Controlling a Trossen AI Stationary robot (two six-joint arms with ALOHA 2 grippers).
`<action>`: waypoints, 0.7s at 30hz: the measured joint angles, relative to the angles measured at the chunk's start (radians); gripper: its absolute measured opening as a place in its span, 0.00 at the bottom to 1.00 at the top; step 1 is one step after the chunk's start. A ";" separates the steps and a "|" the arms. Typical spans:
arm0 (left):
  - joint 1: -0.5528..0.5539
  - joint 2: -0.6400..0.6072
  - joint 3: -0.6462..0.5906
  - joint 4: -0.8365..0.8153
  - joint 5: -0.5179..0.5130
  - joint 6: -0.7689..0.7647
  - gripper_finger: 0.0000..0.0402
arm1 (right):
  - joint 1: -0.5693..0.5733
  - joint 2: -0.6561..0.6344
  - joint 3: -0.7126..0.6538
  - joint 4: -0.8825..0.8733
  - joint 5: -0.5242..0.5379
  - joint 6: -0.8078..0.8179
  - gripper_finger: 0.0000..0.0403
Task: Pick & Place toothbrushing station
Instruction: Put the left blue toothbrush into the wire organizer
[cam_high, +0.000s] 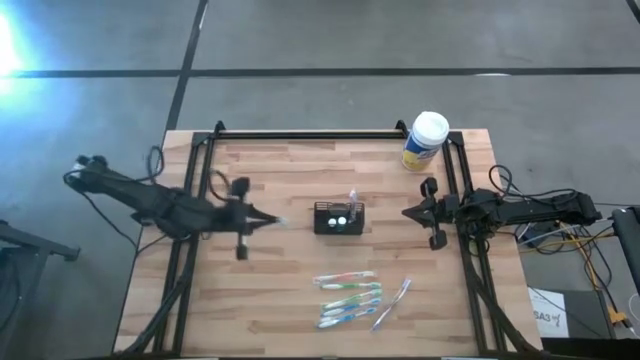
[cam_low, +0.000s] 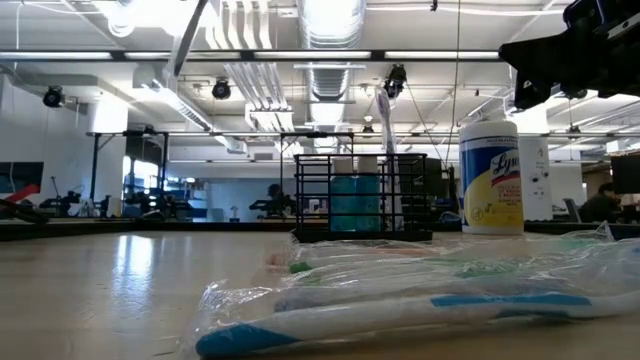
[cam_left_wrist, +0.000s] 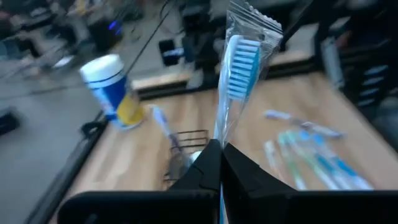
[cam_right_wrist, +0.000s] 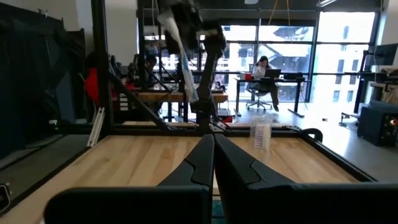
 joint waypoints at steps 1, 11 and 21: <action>0.024 -0.065 -0.075 0.068 0.050 0.014 0.00 | 0.000 0.000 0.000 -0.001 0.000 0.001 0.02; 0.272 -0.456 -0.499 0.390 0.274 -0.007 0.00 | 0.000 0.001 0.000 -0.025 0.001 -0.011 0.02; 0.344 -0.621 -0.705 0.550 0.413 -0.028 0.00 | 0.000 0.000 0.000 0.016 0.001 -0.044 0.02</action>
